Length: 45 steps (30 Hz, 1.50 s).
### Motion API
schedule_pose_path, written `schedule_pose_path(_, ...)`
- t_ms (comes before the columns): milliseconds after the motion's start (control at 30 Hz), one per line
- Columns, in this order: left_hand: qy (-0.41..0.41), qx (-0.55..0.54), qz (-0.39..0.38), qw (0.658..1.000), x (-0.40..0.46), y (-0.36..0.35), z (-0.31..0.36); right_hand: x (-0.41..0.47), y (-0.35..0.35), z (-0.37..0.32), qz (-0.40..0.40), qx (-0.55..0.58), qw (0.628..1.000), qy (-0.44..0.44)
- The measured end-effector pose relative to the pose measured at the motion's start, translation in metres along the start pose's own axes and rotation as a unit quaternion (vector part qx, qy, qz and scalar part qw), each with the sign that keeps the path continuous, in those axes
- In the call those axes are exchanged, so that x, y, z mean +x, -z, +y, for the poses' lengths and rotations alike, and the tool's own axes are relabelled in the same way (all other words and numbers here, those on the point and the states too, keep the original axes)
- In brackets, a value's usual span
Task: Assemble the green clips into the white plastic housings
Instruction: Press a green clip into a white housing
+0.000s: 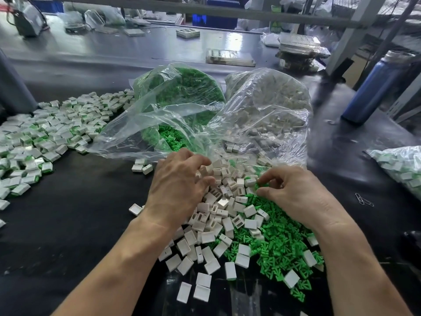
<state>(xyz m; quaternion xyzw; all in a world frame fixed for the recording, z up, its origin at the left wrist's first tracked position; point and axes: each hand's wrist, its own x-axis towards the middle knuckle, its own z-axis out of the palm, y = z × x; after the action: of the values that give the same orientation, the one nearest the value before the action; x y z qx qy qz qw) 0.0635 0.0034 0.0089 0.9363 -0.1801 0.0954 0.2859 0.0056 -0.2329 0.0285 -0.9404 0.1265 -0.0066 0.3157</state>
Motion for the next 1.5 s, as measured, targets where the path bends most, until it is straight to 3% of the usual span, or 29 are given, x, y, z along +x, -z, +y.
schedule_pose_path(400, 0.034, -0.069, 0.003, 0.997, -0.004, 0.007, 0.002, 0.000, -0.007, -0.008, 0.035, -0.078, 0.996, 0.014)
schedule_pose_path(567, 0.022, -0.103, 0.042, 0.994, -0.006, 0.009, 0.001, 0.000, -0.008, -0.006, 0.075, -0.039, 0.996, 0.021)
schedule_pose_path(667, 0.036, -0.189, 0.055, 0.980, -0.005, 0.009, 0.001, 0.000, -0.009, -0.006, 0.119, 0.011, 0.992, 0.029)
schedule_pose_path(733, 0.054, -0.280, 0.047, 0.957, -0.003, 0.009, 0.001, 0.000, -0.011, -0.006, 0.134, 0.076, 0.987, 0.043)
schedule_pose_path(867, 0.089, -0.494, 0.004, 0.865, 0.000, 0.011, 0.003, 0.000, -0.016, -0.010, 0.112, 0.248, 0.960, 0.058)
schedule_pose_path(1000, 0.113, -0.616, -0.016, 0.779, 0.002, 0.010, 0.005, -0.003, -0.020, -0.018, 0.057, 0.406, 0.908, 0.088)
schedule_pose_path(1067, 0.109, -0.637, -0.030, 0.763, 0.003, 0.009, 0.006, -0.004, -0.023, -0.022, 0.040, 0.442, 0.890, 0.104)
schedule_pose_path(1167, 0.091, -0.617, -0.042, 0.781, 0.000, 0.008, 0.006, -0.004, -0.027, -0.025, 0.021, 0.478, 0.870, 0.118)
schedule_pose_path(1300, 0.051, -0.504, -0.023, 0.862, -0.004, 0.005, 0.008, -0.003, -0.030, -0.027, -0.004, 0.523, 0.844, 0.122)
schedule_pose_path(1500, 0.059, -0.492, -0.031, 0.868, -0.006, 0.001, 0.013, -0.005, -0.034, -0.032, -0.019, 0.550, 0.826, 0.120)
